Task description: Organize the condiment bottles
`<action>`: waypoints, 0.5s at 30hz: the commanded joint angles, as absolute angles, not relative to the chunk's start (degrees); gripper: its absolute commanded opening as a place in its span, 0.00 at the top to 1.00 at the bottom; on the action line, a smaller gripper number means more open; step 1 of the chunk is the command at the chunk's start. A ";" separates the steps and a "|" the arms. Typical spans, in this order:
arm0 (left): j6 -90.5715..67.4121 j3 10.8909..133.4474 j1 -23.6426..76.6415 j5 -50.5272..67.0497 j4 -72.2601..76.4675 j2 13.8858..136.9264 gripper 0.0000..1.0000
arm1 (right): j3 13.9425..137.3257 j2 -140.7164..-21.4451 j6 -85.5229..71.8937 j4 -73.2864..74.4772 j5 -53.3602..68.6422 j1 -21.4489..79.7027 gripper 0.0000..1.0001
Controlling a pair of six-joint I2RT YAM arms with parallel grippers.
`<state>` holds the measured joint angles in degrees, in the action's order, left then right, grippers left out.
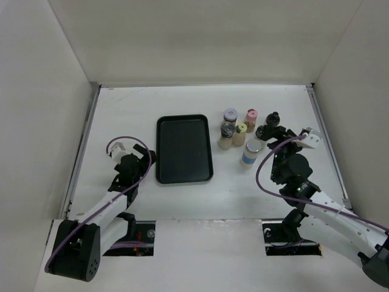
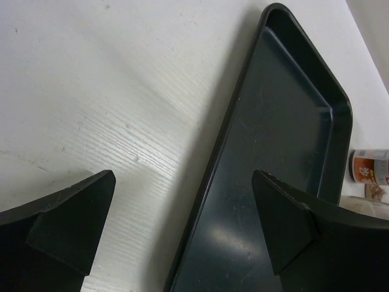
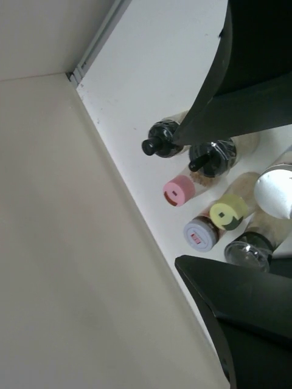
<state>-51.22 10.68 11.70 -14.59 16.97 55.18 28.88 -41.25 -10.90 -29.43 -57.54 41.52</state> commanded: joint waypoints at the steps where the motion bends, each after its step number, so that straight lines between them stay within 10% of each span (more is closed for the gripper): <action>1: -51.15 11.95 12.00 -14.86 18.99 53.97 0.00 | 31.02 -43.06 -11.07 -27.60 -57.22 43.02 0.18; 9: -51.42 10.63 12.08 -15.03 19.61 50.89 0.00 | 32.52 -43.51 -11.60 -23.74 -55.02 45.30 0.24; 13: -51.42 10.46 12.08 -15.29 19.86 50.45 0.00 | 35.84 -44.64 -11.25 -15.25 -52.74 48.10 0.82; 15: -51.50 10.46 11.56 -15.03 19.52 50.54 0.00 | 39.88 -46.66 -12.74 -6.02 -52.82 50.04 0.84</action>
